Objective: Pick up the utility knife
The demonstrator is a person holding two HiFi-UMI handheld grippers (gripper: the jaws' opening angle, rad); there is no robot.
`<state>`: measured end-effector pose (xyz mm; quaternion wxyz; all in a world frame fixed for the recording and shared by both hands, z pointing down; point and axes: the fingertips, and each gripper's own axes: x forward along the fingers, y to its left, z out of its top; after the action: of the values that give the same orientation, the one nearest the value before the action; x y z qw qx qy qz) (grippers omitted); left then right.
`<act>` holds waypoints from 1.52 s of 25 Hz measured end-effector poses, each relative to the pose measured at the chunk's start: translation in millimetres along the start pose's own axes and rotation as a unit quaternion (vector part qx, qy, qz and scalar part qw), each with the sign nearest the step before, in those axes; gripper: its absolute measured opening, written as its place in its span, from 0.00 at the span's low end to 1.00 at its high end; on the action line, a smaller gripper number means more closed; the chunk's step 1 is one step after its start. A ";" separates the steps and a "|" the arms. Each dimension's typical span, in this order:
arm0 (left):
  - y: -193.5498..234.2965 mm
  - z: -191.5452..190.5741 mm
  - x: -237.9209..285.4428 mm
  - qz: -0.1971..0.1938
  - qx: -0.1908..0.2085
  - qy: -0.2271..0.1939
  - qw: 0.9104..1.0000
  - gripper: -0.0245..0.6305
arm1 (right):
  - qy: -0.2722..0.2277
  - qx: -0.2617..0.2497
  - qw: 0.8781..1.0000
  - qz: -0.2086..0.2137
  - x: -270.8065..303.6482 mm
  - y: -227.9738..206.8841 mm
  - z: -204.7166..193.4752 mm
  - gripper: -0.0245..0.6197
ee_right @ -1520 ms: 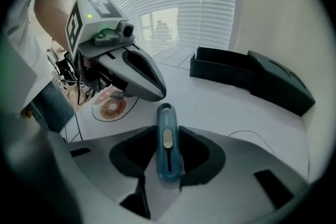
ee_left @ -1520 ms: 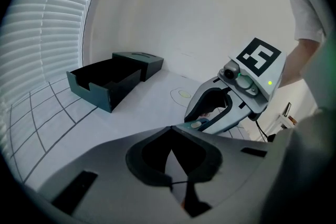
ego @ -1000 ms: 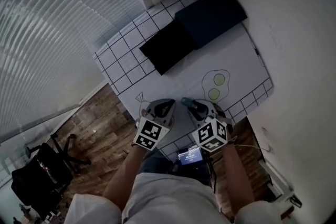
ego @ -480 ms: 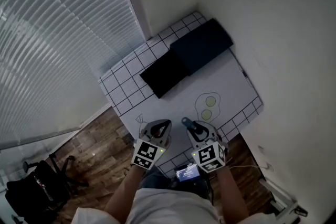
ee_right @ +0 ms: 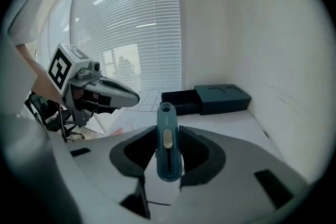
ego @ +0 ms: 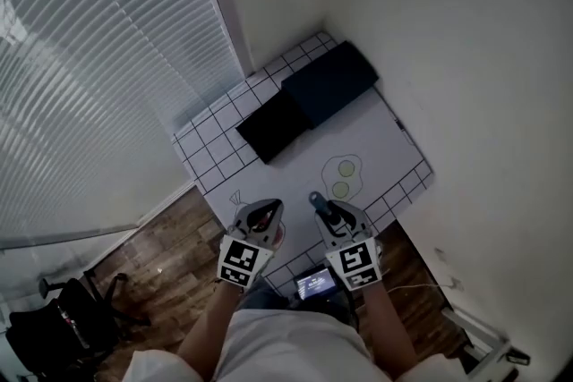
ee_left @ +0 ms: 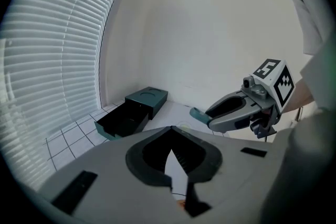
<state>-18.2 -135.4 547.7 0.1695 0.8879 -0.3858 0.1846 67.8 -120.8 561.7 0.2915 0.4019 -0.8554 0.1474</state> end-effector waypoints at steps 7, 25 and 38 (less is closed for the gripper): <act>3.7 32.2 -21.9 0.040 0.010 -0.037 0.998 0.05 | -0.059 0.009 0.997 -0.039 -36.3 -4.4 36.3 0.25; 2.9 126.3 -95.5 0.119 0.061 -0.177 0.975 0.05 | -0.176 0.027 0.979 -0.096 -97.5 -5.0 100.0 0.25; 2.6 146.8 -107.3 0.124 0.058 -0.203 0.970 0.05 | -0.202 0.037 0.975 -0.087 -99.2 2.6 122.3 0.25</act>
<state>-59.3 -135.4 370.6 0.0116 0.8604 -0.5077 0.0426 69.6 -119.0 404.2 0.1093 0.5069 -0.8523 0.0686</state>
